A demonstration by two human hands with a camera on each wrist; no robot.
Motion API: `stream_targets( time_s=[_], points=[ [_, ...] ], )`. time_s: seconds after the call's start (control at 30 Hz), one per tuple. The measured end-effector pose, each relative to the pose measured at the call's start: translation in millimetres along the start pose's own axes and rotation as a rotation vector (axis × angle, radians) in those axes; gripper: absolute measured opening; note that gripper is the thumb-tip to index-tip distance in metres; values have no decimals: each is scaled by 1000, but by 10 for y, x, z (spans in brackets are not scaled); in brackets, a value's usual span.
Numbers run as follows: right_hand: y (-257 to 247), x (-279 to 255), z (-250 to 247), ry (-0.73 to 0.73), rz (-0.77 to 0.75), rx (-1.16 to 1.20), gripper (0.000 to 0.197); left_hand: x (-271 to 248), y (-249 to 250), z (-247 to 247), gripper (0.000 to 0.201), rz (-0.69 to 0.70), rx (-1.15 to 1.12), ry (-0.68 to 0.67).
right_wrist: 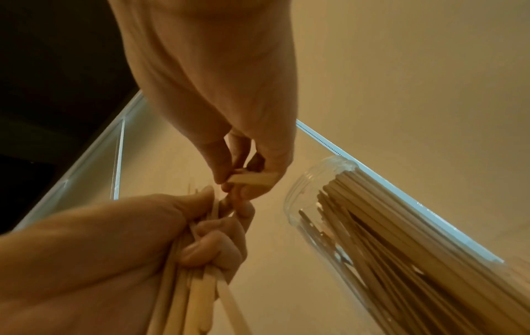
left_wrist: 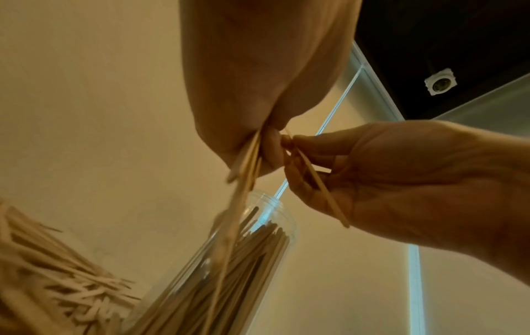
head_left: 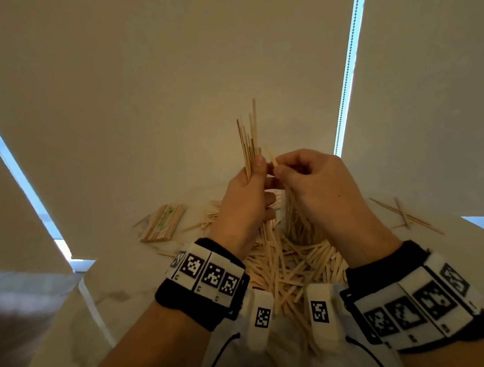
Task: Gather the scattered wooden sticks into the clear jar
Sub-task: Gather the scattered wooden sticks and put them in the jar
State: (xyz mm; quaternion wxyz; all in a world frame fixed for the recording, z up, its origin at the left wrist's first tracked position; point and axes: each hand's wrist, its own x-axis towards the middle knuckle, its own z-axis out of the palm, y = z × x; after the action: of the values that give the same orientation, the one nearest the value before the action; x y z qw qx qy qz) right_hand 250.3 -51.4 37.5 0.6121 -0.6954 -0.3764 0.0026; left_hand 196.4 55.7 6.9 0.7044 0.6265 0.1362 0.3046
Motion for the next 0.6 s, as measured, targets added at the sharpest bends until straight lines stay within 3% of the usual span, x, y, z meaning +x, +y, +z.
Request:
stream_targets(
  time_s=[0.33, 0.5, 0.6],
  points=[
    [-72, 8, -85, 76, -202, -409, 8, -105, -38, 137, 47, 46, -111, 12],
    [-295, 44, -336, 86, -224, -113, 44, -225, -16, 239, 47, 142, 174, -234],
    [-301, 53, -377, 121, -267, -147, 42, -283, -3, 301, 45, 158, 369, -332]
  ],
)
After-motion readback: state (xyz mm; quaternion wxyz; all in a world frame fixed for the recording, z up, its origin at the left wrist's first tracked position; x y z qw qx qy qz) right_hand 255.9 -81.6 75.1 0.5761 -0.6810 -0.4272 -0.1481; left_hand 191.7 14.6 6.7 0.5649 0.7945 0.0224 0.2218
